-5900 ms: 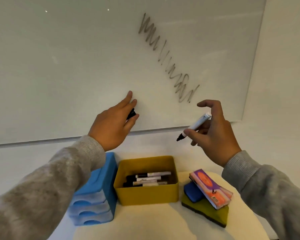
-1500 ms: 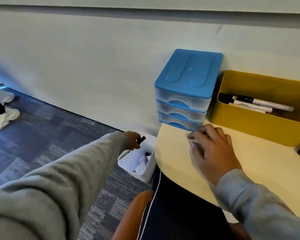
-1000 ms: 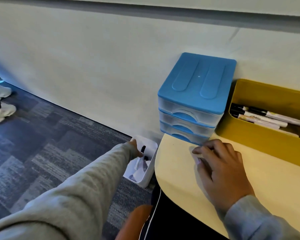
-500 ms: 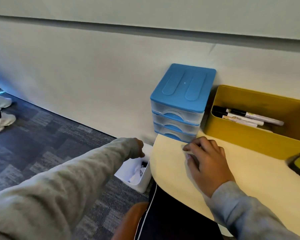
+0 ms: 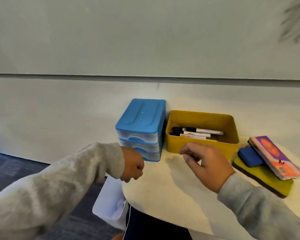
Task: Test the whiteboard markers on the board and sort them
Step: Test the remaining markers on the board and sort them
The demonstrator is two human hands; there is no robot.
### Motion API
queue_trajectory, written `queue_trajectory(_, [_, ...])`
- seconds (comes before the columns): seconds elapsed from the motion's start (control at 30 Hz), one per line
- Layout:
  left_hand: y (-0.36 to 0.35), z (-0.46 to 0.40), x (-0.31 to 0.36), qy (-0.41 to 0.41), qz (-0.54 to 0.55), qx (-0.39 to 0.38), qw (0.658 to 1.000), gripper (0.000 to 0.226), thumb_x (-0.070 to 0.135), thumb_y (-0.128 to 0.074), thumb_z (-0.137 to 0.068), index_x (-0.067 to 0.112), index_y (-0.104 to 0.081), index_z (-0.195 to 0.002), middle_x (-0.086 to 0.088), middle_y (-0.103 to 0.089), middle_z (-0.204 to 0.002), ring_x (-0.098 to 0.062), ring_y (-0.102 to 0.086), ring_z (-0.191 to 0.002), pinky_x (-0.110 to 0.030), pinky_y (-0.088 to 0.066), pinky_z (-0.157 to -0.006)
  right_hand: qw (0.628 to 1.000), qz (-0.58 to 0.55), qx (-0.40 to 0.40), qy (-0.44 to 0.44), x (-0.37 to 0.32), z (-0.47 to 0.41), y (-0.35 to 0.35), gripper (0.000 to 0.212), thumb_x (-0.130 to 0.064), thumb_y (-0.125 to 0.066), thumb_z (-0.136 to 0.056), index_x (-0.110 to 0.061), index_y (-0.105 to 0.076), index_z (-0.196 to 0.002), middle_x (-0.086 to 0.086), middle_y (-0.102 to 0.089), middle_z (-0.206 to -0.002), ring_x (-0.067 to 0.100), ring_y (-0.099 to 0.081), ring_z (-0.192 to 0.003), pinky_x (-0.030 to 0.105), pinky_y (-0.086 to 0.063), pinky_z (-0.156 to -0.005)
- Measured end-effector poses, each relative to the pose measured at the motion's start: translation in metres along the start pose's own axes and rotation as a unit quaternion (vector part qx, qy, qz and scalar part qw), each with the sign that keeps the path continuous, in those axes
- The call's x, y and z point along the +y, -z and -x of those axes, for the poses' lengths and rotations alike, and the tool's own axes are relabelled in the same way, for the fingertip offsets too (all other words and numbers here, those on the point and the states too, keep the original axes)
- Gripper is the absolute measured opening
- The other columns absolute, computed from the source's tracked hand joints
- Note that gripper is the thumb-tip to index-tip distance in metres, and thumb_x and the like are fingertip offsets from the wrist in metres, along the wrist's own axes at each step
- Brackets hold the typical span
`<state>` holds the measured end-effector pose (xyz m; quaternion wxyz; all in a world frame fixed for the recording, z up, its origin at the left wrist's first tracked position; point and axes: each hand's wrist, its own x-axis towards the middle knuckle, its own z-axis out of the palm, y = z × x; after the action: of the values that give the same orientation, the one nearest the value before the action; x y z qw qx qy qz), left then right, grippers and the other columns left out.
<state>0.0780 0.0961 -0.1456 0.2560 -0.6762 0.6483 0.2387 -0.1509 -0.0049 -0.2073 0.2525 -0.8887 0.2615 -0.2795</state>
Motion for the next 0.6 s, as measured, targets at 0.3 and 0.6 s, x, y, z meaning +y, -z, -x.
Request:
queue_trajectory(0.3, [0.095,-0.043,0.056,-0.142,0.076,0.228,0.960,0.019,0.029,-0.052,-0.101,0.020,-0.066,-0.110,0.006,-0.065,-0.087,-0.012,-0.058,-0.077,-0.029,-0.053,-0.077,0.985,0.149,-0.054,-0.069,0.038,-0.065,0.084,0.010,-0.018,-0.063,-0.093,-0.022,-0.072,-0.097,-0.005,-0.069,-0.085,0.014,-0.061,-0.076,0.027,-0.048,-0.070])
queue_trajectory(0.6, [0.122,-0.153,0.064,-0.048,-0.008,0.219,0.975,0.027,0.020,-0.054,-0.098,0.016,-0.062,-0.123,-0.007,-0.065,-0.119,-0.029,-0.063,-0.105,-0.043,-0.054,-0.093,0.903,0.311,-0.226,-0.193,0.081,-0.108,0.069,0.029,-0.020,-0.064,-0.088,-0.023,-0.069,-0.116,0.007,-0.069,-0.111,0.029,-0.068,-0.094,0.037,-0.057,-0.083])
